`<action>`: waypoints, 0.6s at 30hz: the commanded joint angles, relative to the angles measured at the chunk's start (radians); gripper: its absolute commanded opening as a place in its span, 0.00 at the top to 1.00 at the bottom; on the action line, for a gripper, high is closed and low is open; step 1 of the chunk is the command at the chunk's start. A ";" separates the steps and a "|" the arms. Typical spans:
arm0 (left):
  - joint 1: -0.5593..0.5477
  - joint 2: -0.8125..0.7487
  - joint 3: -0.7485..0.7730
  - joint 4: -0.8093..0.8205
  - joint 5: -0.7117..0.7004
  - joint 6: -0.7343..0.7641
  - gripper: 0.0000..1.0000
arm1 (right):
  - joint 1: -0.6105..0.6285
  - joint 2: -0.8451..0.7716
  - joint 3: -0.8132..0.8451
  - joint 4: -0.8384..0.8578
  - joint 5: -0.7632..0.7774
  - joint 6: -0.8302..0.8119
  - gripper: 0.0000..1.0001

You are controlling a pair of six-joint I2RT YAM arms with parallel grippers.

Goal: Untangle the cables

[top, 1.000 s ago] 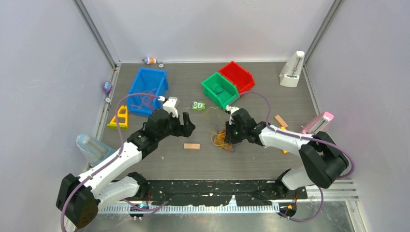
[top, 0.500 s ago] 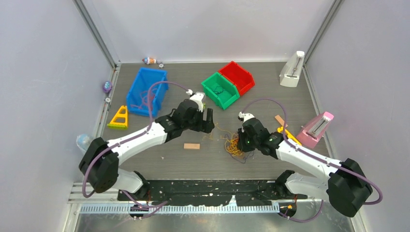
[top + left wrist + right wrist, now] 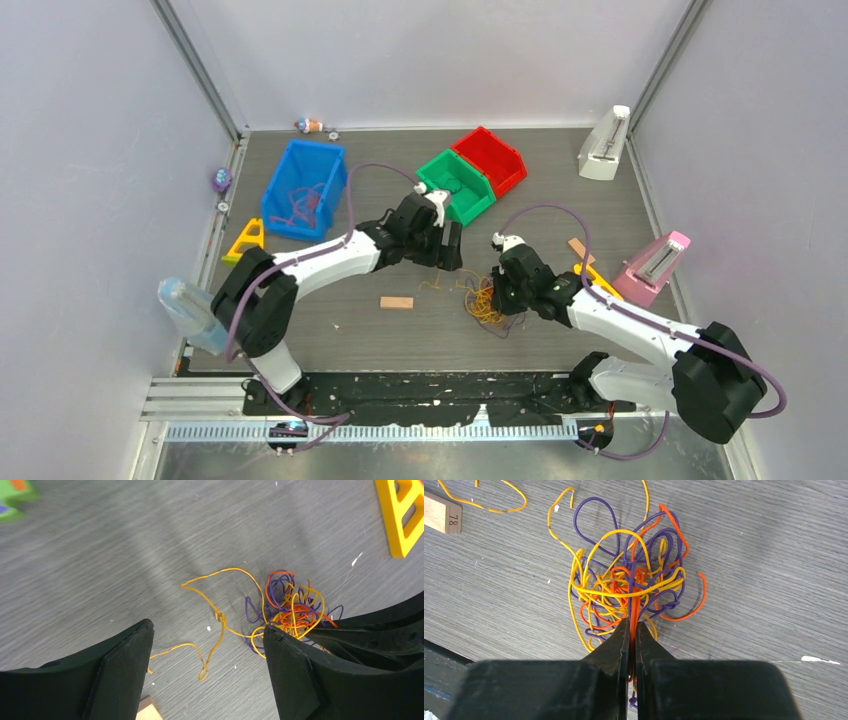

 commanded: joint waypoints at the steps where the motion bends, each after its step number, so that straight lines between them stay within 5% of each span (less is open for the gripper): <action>1: -0.006 0.076 0.059 0.033 0.131 0.029 0.23 | -0.001 0.008 0.020 0.039 0.023 0.024 0.95; 3: -0.005 0.108 0.078 0.012 0.095 0.033 0.38 | -0.001 0.013 0.023 0.045 0.026 0.030 0.95; 6: 0.013 0.099 0.084 -0.041 -0.020 0.017 0.98 | -0.003 0.020 0.029 0.028 0.083 0.057 0.86; 10: 0.080 -0.082 -0.042 0.007 -0.160 0.016 1.00 | -0.073 0.031 0.038 -0.049 0.189 0.109 0.77; 13: 0.197 -0.253 -0.170 0.043 -0.132 -0.001 1.00 | -0.172 -0.018 0.000 -0.059 0.184 0.134 0.42; 15: 0.273 -0.362 -0.236 0.048 -0.109 -0.023 1.00 | -0.259 -0.067 -0.033 -0.053 0.163 0.139 0.31; 18: 0.356 -0.526 -0.312 0.048 -0.099 -0.038 1.00 | -0.360 -0.124 -0.057 -0.053 0.179 0.163 0.29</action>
